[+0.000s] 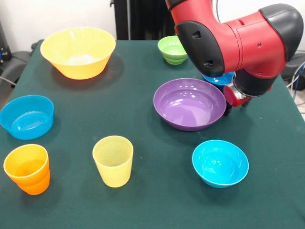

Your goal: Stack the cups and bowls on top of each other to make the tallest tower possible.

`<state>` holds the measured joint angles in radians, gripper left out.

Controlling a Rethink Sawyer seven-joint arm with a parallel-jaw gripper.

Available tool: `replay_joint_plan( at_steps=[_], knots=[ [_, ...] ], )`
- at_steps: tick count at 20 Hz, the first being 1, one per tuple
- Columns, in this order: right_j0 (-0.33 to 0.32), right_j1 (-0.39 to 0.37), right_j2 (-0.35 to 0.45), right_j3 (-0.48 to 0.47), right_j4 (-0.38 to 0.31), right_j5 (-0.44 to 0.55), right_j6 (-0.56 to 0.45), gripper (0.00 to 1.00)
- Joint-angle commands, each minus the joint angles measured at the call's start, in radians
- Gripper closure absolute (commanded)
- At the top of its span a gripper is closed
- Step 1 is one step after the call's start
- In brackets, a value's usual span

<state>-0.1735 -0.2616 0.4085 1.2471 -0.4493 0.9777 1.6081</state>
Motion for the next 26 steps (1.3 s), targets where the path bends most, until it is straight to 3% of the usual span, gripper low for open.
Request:
replay_joint_plan(
  at_steps=[1, 6, 12, 17, 26],
  knots=[
    [0.008, 0.049, -0.011, 0.064, -0.067, -0.121, -0.014, 0.0],
    [0.0, -0.003, 0.003, 0.114, -0.043, -0.104, -0.011, 0.0],
    [-0.007, -0.193, 0.027, 0.268, 0.012, -0.069, 0.013, 0.0],
    [0.002, -0.301, 0.033, 0.318, 0.036, -0.036, 0.022, 0.0],
    [-0.001, -0.25, 0.037, 0.273, 0.009, -0.075, -0.012, 0.0]
  ],
)
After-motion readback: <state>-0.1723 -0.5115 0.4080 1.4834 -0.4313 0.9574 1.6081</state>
